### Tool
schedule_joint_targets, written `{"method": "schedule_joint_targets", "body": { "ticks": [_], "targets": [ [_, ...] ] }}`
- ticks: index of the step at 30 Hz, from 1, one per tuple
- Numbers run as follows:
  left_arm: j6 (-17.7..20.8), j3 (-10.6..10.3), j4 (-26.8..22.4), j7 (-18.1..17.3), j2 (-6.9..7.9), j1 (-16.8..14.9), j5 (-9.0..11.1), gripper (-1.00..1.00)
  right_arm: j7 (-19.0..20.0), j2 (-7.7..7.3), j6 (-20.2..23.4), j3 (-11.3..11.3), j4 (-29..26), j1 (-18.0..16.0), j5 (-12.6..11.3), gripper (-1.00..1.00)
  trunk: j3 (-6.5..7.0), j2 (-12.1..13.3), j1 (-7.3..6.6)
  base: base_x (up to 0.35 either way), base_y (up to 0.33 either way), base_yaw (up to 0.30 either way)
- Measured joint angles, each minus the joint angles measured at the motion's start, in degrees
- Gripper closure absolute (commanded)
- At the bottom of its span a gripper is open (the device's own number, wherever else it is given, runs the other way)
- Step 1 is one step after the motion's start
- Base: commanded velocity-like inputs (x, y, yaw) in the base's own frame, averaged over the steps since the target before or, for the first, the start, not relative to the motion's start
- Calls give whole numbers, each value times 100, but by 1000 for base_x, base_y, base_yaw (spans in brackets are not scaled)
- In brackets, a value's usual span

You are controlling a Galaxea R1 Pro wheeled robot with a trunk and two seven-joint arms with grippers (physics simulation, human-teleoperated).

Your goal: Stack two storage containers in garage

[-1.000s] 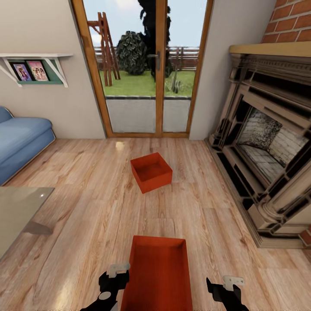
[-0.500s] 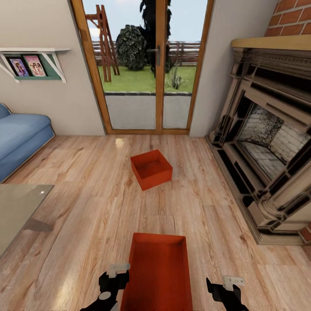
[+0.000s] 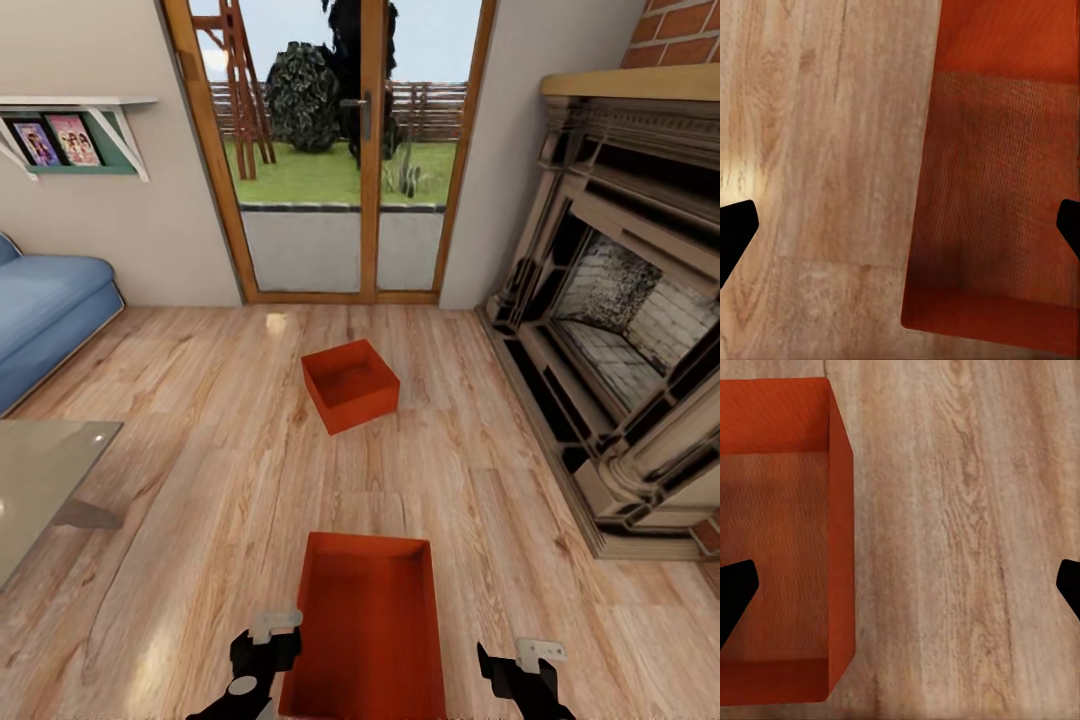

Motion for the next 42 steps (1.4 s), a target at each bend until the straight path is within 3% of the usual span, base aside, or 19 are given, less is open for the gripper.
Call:
{"method": "schedule_joint_targets", "body": {
  "ticks": [5,12,28,42],
  "targets": [
    [8,0,2,-477,9,0,0,-100,0,1,0,0,1,0,3,-100,-46,0,0,0,0,0],
    [2,5,-1,-541,16,0,6,-100,0,1,-2,0,0,0,3,-100,-111,0,0,0,0,0],
    [2,25,-6,-499,18,0,24,-100,0,1,-15,-7,0,0,-2,-100,-543,-641,351,0,0,0],
    [2,25,-6,-497,18,0,24,-100,0,1,-17,-9,0,0,-5,-100,-809,-1202,658,0,0,0]
  ]
}}
